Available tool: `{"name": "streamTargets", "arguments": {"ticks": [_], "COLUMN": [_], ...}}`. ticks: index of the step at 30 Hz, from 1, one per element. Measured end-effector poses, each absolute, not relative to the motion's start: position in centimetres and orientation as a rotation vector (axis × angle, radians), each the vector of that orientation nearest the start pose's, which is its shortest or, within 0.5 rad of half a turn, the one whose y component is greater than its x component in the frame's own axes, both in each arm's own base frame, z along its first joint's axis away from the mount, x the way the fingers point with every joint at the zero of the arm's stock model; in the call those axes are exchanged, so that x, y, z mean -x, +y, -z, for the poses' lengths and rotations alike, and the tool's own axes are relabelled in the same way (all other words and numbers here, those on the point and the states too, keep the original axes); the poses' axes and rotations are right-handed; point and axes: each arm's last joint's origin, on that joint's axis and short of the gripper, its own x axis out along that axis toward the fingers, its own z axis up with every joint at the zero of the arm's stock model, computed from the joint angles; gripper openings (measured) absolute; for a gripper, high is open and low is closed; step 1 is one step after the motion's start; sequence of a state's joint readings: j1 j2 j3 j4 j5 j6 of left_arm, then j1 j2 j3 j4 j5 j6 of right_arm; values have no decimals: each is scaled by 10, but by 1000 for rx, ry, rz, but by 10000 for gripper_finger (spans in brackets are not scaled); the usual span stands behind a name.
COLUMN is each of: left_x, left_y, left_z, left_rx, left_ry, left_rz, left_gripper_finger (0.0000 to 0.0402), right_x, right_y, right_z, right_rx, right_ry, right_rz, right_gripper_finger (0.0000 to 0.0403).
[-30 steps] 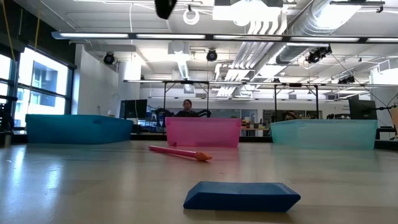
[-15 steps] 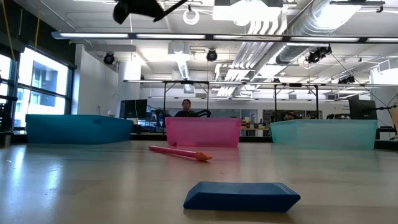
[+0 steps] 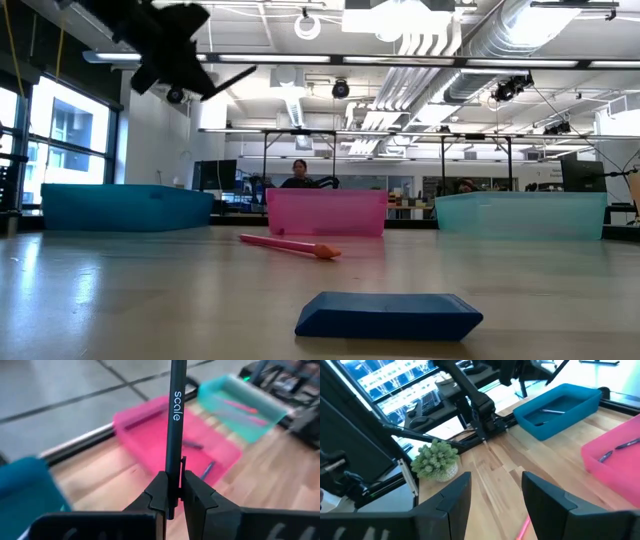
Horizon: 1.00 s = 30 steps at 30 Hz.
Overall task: Sort crayons/erasers/pens/pencils in bins
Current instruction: Put the black pen into the blue bin
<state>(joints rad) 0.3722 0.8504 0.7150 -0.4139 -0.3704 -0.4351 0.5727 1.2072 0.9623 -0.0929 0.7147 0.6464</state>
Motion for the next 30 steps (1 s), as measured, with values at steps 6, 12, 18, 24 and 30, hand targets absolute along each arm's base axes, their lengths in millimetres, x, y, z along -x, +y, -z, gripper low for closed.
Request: {"name": "streamTargets", "arguments": {"ticks": [6, 12, 18, 24, 30], "left_x": [-144, -132, -118, -106, -102], "left_y": [81, 90, 100, 106, 110], "left_z": [-253, -230, -209, -191, -186], "left_rx": [445, 478, 527, 613, 660], "left_ry": [496, 579, 621, 643, 675], "left_rz": [-930, -1029, -1131, -1203, -1219], "left_gripper_finger": [17, 17, 17, 17, 19], "right_x": [-236, -240, -243, -245, -249], "right_y": [117, 108, 99, 85, 67], "right_z": [-319, -319, -317, -310, -307], "right_rx": [-443, -446, -437, -392, -378], "right_ry": [205, 197, 207, 269, 288], "right_rz": [260, 299, 339, 412, 488], "right_gripper_finger": [167, 167, 167, 167, 167]}}
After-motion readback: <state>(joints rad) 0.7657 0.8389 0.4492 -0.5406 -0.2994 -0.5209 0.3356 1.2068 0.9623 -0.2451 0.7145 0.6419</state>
